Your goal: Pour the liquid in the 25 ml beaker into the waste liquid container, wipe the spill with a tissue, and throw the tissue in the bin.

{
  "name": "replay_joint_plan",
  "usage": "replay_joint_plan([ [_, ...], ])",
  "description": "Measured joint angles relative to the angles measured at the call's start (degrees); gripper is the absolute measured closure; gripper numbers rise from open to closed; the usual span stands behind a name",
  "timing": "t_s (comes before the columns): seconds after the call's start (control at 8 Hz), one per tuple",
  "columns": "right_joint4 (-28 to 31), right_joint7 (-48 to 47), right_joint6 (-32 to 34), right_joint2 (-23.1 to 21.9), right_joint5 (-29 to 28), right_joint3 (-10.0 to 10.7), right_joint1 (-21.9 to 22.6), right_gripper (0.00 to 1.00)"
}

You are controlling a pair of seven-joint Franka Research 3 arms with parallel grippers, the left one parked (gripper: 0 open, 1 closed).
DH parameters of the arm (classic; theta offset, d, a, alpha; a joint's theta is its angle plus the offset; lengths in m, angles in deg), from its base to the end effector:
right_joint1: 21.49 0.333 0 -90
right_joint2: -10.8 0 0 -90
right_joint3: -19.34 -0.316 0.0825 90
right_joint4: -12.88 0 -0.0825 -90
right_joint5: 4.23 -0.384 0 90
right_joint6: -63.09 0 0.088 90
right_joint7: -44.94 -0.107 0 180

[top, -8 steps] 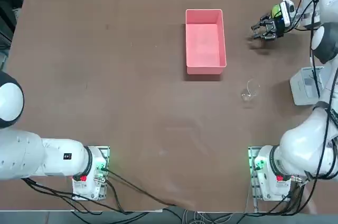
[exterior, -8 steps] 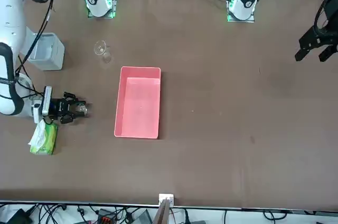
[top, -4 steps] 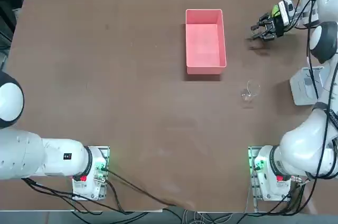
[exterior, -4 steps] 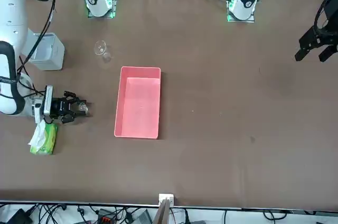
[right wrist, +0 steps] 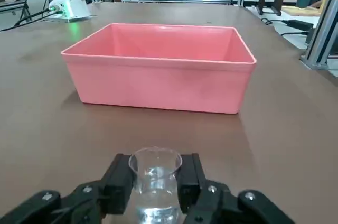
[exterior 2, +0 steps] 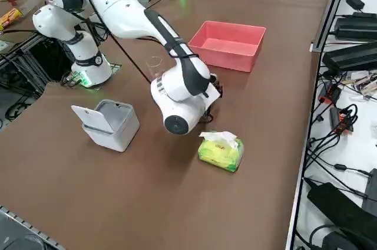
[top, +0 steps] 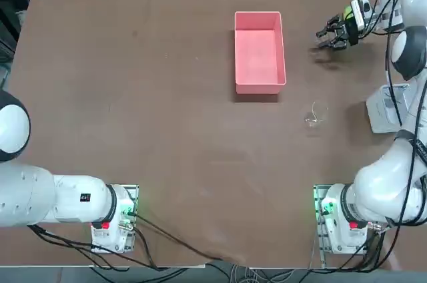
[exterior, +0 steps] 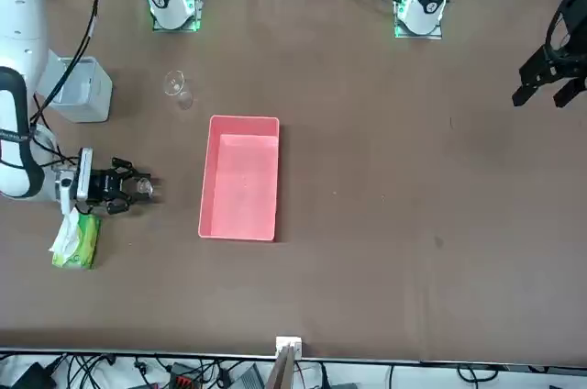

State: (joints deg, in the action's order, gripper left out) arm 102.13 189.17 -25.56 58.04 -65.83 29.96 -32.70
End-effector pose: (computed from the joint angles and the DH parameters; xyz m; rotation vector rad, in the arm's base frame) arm 0.6254 -0.1315 0.1615 -1.4382 -1.5961 -0.9268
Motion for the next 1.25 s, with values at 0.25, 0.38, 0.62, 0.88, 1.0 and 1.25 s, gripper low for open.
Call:
replay_joint_plan([
  [0.25,0.63,-1.01,-0.93,-1.19,0.00,1.25,1.56,0.53],
  [0.38,0.88,-1.25,-1.02,-1.60,0.00,2.43,2.74,0.53],
  [0.62,1.13,-1.90,-1.18,-1.90,0.00,4.54,5.03,0.53],
  [0.88,1.25,-2.47,-1.72,-1.90,0.00,6.53,7.14,0.53],
  [1.0,1.31,-2.82,-2.14,-1.91,0.00,7.38,8.10,0.53],
  [1.25,1.34,-3.76,-2.65,-1.91,0.00,8.96,10.02,0.53],
])
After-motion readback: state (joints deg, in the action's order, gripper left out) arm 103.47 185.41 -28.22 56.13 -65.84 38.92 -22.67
